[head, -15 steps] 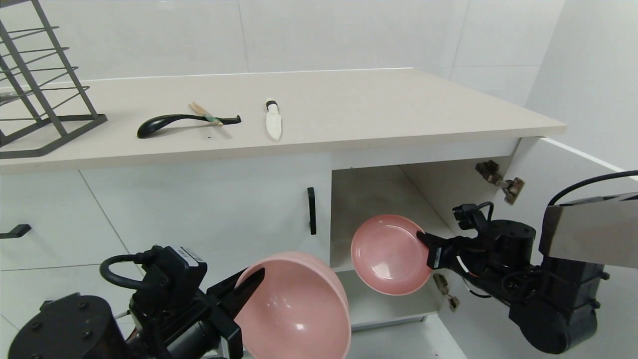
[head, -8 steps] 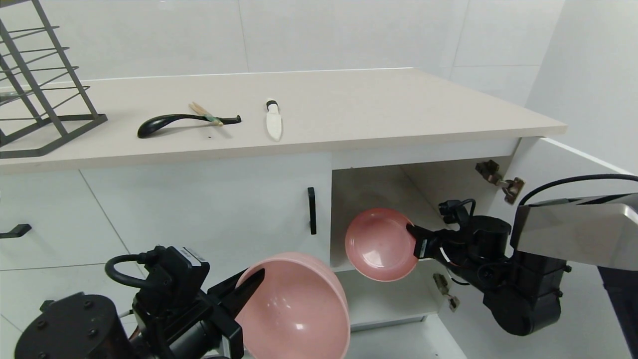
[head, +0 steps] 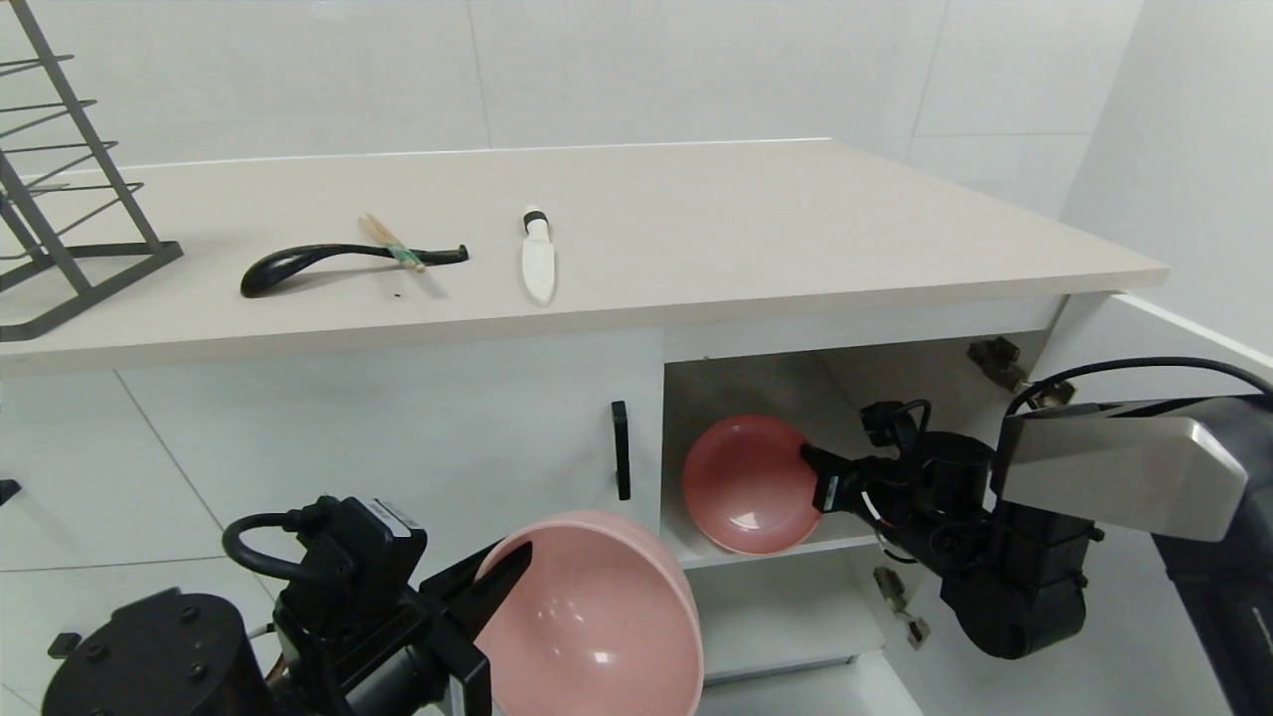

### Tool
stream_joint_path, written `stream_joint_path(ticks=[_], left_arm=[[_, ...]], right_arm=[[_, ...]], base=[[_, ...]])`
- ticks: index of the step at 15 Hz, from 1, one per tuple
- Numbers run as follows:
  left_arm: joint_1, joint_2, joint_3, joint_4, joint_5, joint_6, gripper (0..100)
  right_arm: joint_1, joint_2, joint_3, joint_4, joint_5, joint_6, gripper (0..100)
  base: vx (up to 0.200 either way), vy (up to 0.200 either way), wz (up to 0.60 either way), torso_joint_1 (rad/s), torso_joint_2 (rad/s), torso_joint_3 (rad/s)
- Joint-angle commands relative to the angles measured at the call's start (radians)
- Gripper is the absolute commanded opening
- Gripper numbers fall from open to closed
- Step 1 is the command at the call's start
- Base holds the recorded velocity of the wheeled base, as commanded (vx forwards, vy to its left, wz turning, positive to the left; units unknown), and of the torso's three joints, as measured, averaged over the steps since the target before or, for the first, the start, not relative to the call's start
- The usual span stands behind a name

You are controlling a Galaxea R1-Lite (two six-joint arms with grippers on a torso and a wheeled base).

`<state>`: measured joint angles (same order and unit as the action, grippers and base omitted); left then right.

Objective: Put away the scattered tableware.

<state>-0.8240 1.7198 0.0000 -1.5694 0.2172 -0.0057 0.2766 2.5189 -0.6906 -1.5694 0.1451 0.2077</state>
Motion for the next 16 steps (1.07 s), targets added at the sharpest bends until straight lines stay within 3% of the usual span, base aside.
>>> stream_joint_path(ticks=[1,9,12,16], left_arm=[[0.0,0.006,0.0,-0.001,0.001,0.0,0],[0.003,0.011,0.0,-0.001,0.001,0.0,0],[0.008,0.038,0.0,-0.001,0.001,0.0,0],[0.009,0.06,0.0,-0.001,0.001,0.0,0]], right_arm=[[0.0,0.011,-0.009,-0.001,0.001,0.002,0],[-0.017,0.075,-0.075,-0.001,-0.002,0.101,0],[-0.017,0.127,-0.159,-0.001,-0.09,0.165,0],[-0.008,0.159,-0.175,-0.001,-0.091,0.214,0]], base=[[0.0,0.0,0.0,0.0,0.0,0.0],[0.0,0.0,0.0,0.0,0.0,0.0],[0.0,0.0,0.0,0.0,0.0,0.0],[0.0,0.0,0.0,0.0,0.0,0.0]])
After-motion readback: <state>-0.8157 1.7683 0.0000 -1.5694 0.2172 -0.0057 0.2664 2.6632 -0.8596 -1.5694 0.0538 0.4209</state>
